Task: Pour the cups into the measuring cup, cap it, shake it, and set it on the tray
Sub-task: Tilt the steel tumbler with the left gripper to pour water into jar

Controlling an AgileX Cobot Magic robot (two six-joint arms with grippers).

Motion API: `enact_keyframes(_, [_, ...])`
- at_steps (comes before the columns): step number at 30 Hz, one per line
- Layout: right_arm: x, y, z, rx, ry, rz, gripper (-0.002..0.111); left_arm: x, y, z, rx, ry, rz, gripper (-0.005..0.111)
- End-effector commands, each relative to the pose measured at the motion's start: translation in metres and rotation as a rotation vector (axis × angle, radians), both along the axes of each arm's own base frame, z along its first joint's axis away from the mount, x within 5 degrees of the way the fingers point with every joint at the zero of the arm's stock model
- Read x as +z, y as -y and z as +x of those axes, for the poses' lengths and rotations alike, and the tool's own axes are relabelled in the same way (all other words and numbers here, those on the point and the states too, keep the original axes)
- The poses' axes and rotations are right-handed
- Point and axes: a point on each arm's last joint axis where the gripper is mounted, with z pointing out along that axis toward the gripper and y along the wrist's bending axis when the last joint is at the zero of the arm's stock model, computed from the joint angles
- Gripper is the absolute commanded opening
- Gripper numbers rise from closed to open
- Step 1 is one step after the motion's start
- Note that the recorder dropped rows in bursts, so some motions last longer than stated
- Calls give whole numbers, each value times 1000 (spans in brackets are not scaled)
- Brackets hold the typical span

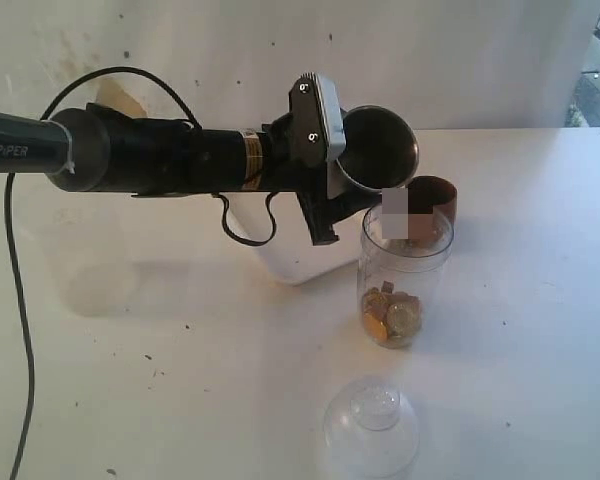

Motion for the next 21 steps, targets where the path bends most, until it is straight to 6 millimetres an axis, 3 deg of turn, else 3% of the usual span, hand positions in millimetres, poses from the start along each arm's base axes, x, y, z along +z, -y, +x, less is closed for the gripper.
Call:
enact_keyframes(1, [0,0,0,3,13,5,0,27,0,-1,-4,65,-54,0])
enact_keyframes(21, [0,0,0,3,13,5,0,29,1,-2,-14,141,-27,0])
